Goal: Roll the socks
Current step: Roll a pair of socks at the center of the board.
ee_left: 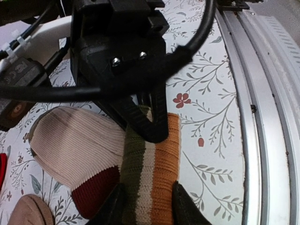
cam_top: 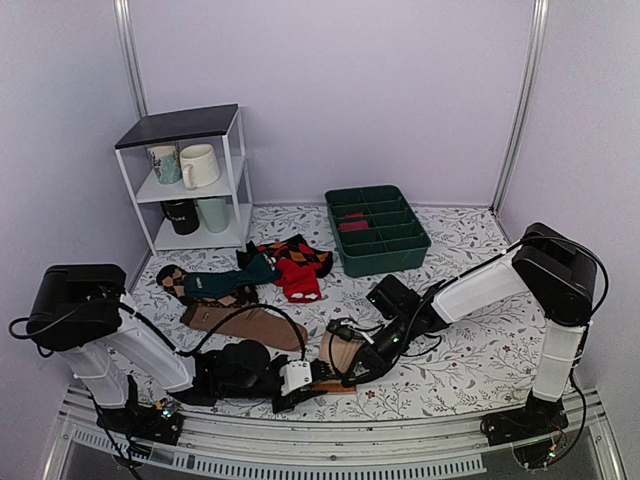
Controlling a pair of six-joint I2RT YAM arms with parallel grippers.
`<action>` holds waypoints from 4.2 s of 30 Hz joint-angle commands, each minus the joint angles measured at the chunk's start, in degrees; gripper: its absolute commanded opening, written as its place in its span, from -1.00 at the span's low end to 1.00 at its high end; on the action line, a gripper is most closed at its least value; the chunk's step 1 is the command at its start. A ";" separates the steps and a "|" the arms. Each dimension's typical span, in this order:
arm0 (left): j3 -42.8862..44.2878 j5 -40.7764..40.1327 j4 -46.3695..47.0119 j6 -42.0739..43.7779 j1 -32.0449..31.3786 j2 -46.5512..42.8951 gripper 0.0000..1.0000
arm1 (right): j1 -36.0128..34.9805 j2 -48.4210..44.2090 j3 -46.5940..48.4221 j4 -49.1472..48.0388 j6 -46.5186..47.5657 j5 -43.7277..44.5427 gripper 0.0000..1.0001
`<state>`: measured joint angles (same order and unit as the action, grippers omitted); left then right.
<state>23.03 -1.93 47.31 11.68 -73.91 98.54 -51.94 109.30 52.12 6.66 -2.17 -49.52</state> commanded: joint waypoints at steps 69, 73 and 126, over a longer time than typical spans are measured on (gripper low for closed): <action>7.58 28.03 -27.20 -26.89 10.92 10.00 -1.00 | -16.68 -11.50 -22.93 -29.49 26.02 44.05 -0.60; 7.77 26.06 -27.00 -26.51 10.93 8.42 -0.73 | -16.34 -11.06 -20.86 -26.24 23.08 42.20 -0.67; 3.09 -2.16 -6.58 8.58 0.97 3.90 -0.58 | -4.39 0.40 -8.17 -3.23 0.47 12.14 -0.71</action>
<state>24.62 -3.68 45.60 22.09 -72.49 100.55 -55.96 105.82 46.44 -6.72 -0.73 -39.99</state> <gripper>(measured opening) 0.286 0.160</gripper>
